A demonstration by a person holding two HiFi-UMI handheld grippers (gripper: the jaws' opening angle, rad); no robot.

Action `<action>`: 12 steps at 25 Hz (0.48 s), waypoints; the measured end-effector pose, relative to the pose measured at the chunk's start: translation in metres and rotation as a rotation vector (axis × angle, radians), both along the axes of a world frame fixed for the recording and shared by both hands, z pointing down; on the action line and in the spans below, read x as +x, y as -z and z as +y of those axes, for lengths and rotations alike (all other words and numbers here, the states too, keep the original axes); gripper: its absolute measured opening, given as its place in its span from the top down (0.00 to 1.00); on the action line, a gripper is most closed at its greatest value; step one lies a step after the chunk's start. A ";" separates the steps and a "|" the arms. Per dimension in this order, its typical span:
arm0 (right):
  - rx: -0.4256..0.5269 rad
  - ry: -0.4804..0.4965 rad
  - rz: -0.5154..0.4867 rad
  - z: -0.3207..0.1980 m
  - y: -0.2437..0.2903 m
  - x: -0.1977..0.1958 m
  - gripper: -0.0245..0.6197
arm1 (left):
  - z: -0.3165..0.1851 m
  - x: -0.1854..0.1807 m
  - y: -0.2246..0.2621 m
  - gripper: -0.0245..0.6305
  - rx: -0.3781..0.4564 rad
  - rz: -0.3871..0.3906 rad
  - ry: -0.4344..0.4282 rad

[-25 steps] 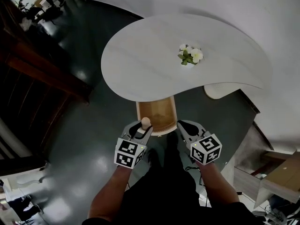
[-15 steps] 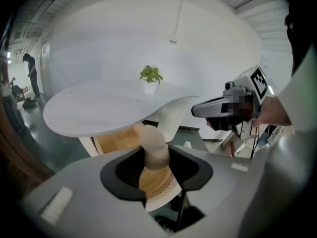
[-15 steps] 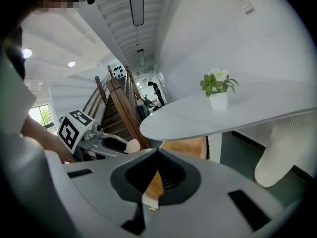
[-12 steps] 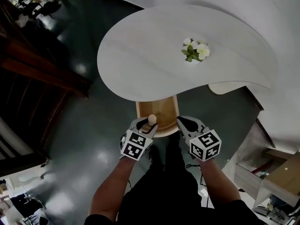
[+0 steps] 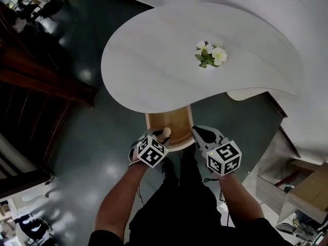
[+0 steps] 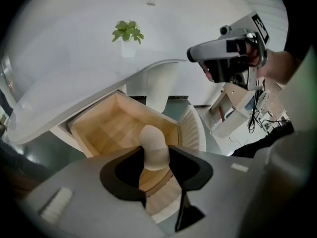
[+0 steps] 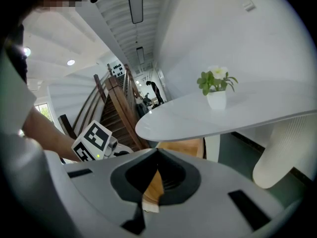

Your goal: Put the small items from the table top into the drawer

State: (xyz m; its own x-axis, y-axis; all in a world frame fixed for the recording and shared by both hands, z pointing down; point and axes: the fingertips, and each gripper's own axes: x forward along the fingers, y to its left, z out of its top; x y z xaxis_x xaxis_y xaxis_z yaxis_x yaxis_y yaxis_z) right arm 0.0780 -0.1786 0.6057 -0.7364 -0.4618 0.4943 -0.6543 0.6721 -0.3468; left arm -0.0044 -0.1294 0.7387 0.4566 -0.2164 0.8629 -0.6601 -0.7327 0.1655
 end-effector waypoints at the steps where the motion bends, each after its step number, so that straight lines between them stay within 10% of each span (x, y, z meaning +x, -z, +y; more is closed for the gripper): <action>1: -0.001 -0.004 0.002 -0.002 -0.001 0.002 0.95 | 0.000 0.002 -0.003 0.71 -0.009 -0.012 -0.025; 12: -0.006 -0.028 0.026 -0.008 -0.006 0.019 0.95 | 0.002 0.014 -0.039 0.71 -0.070 -0.131 -0.315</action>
